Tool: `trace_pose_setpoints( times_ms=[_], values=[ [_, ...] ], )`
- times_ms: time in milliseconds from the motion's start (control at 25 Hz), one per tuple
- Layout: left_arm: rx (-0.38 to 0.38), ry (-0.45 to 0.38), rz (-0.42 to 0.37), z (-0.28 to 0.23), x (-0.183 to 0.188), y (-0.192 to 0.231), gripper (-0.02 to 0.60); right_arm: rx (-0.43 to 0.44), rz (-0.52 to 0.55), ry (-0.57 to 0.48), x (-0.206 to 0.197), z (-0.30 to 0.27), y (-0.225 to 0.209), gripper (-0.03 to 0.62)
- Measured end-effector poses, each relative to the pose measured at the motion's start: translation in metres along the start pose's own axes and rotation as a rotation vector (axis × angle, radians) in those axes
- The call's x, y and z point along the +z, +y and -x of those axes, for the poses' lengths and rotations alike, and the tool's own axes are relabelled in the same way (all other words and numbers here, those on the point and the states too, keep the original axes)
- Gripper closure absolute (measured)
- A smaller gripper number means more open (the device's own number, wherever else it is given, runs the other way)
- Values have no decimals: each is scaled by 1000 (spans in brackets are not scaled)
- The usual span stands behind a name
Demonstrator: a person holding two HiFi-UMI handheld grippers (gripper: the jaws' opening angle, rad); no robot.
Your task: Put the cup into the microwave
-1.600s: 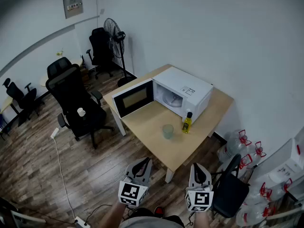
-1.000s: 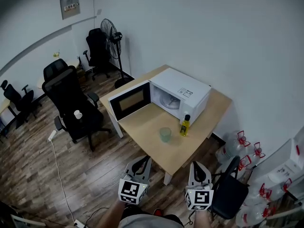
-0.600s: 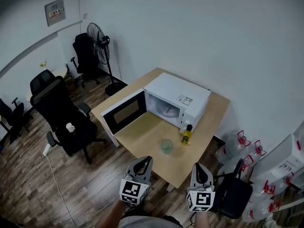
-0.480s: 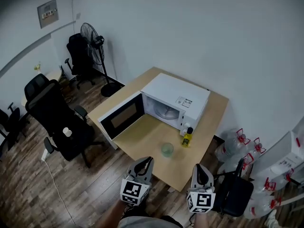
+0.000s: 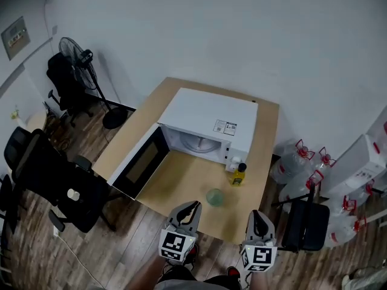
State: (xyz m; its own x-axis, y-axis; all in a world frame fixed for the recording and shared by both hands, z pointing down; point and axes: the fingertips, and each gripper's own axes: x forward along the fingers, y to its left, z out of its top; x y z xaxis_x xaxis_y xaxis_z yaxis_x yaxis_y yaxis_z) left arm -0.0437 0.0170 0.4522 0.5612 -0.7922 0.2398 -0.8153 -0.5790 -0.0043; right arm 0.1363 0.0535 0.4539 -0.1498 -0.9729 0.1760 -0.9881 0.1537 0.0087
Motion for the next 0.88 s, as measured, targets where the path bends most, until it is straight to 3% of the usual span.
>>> trace_pose_setpoints(
  times_ms=[560, 760, 880],
  values=[
    [-264, 111, -27, -71, -66, 7, 538, -198, -61, 133, -65, -21, 4, 576],
    [-348, 147, -40, -87, -91, -1, 353, -234, -83, 173, -87, -23, 2, 576],
    [-395, 180, -42, -94, -108, -8, 281, -243, -88, 195, -97, -27, 2, 576]
  ],
)
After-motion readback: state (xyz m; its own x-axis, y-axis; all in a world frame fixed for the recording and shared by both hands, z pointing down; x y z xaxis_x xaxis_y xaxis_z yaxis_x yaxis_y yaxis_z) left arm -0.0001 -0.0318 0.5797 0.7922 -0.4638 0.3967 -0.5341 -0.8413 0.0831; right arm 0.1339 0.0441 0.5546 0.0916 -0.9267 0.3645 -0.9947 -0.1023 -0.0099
